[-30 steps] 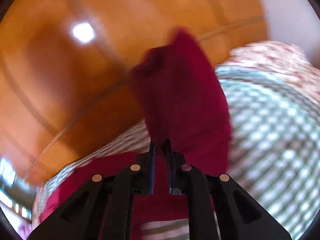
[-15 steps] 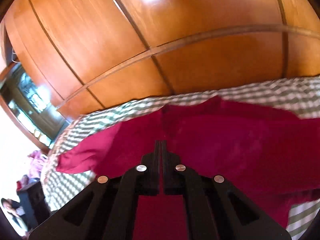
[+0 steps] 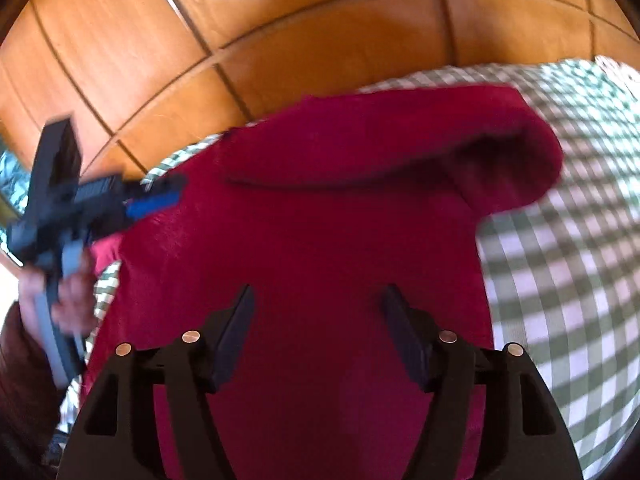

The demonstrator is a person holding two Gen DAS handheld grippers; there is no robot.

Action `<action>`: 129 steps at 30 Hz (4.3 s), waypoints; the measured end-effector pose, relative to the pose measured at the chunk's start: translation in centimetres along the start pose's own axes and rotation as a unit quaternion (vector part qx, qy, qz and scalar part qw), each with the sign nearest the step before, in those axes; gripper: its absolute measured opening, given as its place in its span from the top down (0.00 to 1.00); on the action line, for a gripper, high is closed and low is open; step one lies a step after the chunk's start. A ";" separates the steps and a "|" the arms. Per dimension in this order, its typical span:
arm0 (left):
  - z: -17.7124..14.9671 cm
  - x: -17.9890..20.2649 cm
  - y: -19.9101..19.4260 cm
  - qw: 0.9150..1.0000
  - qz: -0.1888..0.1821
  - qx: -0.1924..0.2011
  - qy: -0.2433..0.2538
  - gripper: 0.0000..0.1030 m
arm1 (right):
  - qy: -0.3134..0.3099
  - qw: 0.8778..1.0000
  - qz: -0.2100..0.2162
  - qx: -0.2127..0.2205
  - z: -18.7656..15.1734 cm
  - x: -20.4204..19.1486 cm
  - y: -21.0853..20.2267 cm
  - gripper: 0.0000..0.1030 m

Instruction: Fold small clothes

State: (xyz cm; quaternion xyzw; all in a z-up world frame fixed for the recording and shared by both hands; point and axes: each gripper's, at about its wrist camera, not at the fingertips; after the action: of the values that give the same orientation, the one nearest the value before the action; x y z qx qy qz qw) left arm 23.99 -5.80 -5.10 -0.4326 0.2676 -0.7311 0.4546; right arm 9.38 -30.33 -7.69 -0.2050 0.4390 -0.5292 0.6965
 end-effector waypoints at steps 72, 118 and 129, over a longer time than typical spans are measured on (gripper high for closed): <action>-14.0 -24.7 -16.4 0.939 0.152 0.136 -0.275 0.35 | -0.061 0.982 -0.177 0.024 7.0 -1.0 9.1 0.04; -11.5 -9.3 -9.2 0.994 0.071 0.084 -0.013 0.42 | -0.109 0.990 -0.088 -0.001 0.0 -7.5 6.6 0.04; -16.0 -12.6 -9.3 0.991 0.085 0.097 -0.043 0.51 | -0.066 0.991 0.102 -0.062 1.5 -14.8 10.1 0.40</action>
State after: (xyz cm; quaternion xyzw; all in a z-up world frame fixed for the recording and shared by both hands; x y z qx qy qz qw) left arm 8.63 9.61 -10.39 -0.3935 0.2115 -0.6926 0.5663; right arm 15.47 -13.45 -8.67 -0.2359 0.4426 -0.4125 0.7604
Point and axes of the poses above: each gripper's, at about its wrist camera, not at the fingertips, and y roughly the way its jaws point, x to its right, z to its top, and after that the axes turned 5 degrees about z, right-handed
